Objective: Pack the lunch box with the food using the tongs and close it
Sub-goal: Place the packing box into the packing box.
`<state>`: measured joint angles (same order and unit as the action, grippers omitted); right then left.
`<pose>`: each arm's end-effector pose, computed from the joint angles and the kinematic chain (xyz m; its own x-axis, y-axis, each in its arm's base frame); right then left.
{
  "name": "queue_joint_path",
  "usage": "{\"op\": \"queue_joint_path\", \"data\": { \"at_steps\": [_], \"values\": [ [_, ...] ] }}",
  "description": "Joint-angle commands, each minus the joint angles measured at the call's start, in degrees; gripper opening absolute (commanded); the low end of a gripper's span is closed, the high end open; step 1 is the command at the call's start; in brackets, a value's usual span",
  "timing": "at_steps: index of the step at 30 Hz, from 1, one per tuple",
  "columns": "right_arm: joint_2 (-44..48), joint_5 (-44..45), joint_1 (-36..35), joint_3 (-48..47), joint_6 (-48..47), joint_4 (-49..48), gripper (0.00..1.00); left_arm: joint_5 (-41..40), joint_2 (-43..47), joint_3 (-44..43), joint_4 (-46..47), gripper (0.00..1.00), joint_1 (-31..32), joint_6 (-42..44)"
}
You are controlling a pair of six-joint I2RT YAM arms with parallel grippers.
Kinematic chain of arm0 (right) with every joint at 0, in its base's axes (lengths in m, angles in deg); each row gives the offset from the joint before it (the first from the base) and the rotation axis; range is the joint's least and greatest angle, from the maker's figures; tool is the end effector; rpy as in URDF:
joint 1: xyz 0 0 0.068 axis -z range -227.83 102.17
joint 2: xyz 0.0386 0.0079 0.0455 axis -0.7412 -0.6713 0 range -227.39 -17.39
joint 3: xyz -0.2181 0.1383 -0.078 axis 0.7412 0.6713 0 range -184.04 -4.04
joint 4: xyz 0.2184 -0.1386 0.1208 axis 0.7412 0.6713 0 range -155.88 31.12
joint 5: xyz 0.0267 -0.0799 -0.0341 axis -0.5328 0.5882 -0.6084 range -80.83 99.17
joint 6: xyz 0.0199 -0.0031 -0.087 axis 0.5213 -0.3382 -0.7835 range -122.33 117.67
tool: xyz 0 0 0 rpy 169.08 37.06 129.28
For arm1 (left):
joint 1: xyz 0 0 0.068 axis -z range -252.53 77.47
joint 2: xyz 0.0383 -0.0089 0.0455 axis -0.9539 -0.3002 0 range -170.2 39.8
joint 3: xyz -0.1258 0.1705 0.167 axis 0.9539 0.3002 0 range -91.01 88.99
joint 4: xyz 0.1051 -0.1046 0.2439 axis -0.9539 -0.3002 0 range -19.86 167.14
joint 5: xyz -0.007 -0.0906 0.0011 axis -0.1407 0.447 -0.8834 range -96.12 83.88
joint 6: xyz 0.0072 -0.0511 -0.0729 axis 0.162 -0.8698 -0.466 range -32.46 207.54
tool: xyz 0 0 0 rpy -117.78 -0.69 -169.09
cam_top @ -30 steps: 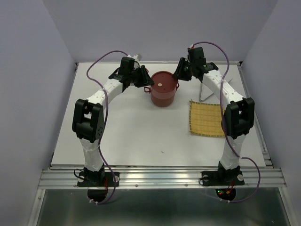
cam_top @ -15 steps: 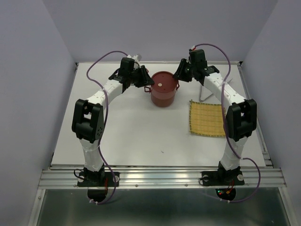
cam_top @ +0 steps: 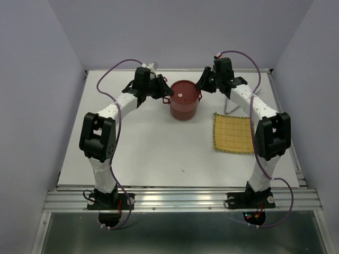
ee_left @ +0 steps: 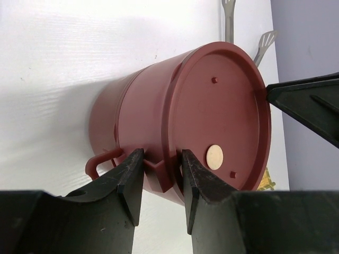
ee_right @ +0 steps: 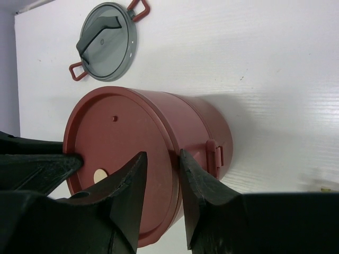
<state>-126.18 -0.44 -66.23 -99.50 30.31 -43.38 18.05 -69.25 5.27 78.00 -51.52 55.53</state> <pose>0.4747 0.1720 0.2672 -0.7049 0.3260 -0.6299 -0.0706 0.8515 0.5197 0.4632 -0.2128 0.2378 -0.6857 -0.2547 -0.6819 0.3674 0.6876 -0.6262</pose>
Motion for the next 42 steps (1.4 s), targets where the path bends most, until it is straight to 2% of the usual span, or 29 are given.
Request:
{"op": "queue_joint_path", "data": {
  "at_steps": [1, 12, 22, 33, 36, 41, 42],
  "values": [
    [-4.5, -0.1, -1.5, 5.7, 0.1, 7.6, 0.38, -3.3, -4.5, 5.9, -11.4, 0.06, 1.9, 4.9],
    [-1.5, -1.9, -1.5, 13.5, -0.3, 5.3, 0.36, -2.7, -1.3, 14.5, -8.2, 0.05, 2.5, 3.3],
    [6.7, -2.6, -3.2, 22.8, -1.0, 4.8, 0.36, -4.0, 5.6, 23.0, -7.6, 0.04, 4.0, 2.3],
    [16.3, -1.4, -8.1, 31.6, 0.0, 7.2, 0.35, -6.1, 11.9, 24.6, -12.1, 0.05, 4.9, 3.2],
    [19.4, 3.2, -8.1, 31.9, 0.6, 9.0, 0.35, -8.1, 13.4, 24.1, -13.5, 0.09, 5.0, 4.0],
    [21.8, 9.9, -8.6, 25.0, 0.0, 12.6, 0.39, -10.7, 14.4, 21.9, -16.0, 0.26, 5.1, 5.4],
    [21.6, 11.7, -8.6, 23.7, -0.3, 13.1, 0.43, -11.0, 14.7, 21.5, -16.6, 0.28, 5.1, 5.8]
  ]
}}
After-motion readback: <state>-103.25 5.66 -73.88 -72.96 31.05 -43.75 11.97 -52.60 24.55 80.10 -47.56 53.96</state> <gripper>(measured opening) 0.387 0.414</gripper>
